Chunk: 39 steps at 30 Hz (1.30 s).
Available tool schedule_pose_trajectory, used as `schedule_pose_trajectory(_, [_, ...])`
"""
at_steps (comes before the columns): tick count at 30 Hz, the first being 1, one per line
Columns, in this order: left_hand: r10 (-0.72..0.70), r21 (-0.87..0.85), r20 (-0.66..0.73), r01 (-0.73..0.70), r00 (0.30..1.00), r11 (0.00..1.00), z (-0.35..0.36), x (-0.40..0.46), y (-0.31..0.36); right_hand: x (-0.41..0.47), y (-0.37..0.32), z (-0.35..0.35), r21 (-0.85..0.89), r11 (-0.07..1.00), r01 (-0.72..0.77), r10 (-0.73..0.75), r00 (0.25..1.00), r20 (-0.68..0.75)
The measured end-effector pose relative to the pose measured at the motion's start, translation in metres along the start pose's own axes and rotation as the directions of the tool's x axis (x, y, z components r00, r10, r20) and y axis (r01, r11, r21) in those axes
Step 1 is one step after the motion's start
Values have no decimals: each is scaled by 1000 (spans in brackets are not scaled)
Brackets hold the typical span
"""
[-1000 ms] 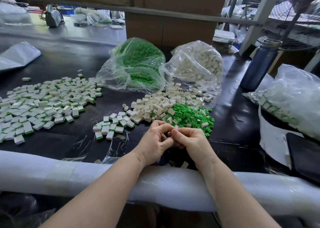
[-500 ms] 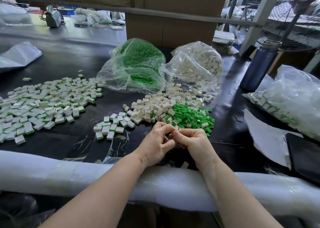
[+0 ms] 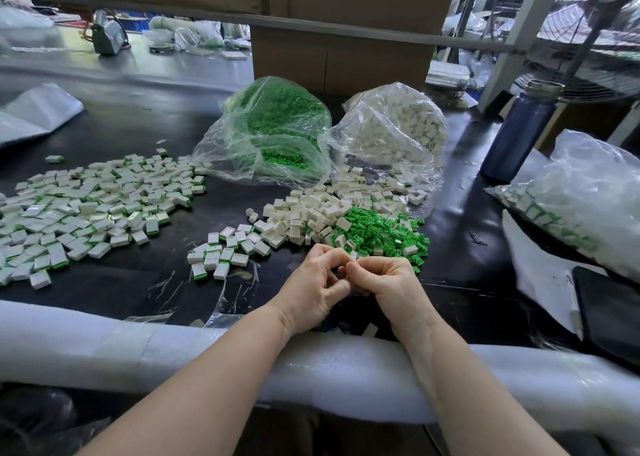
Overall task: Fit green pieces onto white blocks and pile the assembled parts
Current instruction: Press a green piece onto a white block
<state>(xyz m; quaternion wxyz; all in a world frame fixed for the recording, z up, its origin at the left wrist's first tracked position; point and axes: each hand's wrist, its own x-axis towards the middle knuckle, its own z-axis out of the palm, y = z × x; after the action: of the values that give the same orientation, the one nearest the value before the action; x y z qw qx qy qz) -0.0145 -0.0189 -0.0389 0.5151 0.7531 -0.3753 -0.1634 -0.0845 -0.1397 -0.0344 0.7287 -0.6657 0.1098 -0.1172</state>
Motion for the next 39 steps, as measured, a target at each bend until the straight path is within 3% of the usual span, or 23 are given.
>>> schedule_pose_trajectory(15, [-13,10,10,13,1000,1000,-1,-1,5,3,4,0,10,1000,-9,9,1000,-27])
schedule_pose_trajectory(20, [-9,-83,-75,3,997,997,-1,0,3,3,4,3,19,999,44,-44,999,-15])
schedule_pose_trajectory(25, [-75,-56,-137,68,988,996,-1,2,-3,7,9,-1,-120,988,102,-121,979,-162])
schedule_pose_trajectory(31, [-76,-16,-132,75,988,997,-1,2,-5,5,9,-2,-203,969,143,-178,969,-169])
schedule_pose_trajectory(39, [-63,-35,-106,59,992,998,-1,2,-5,7,9,1,-304,949,87,-140,978,-157])
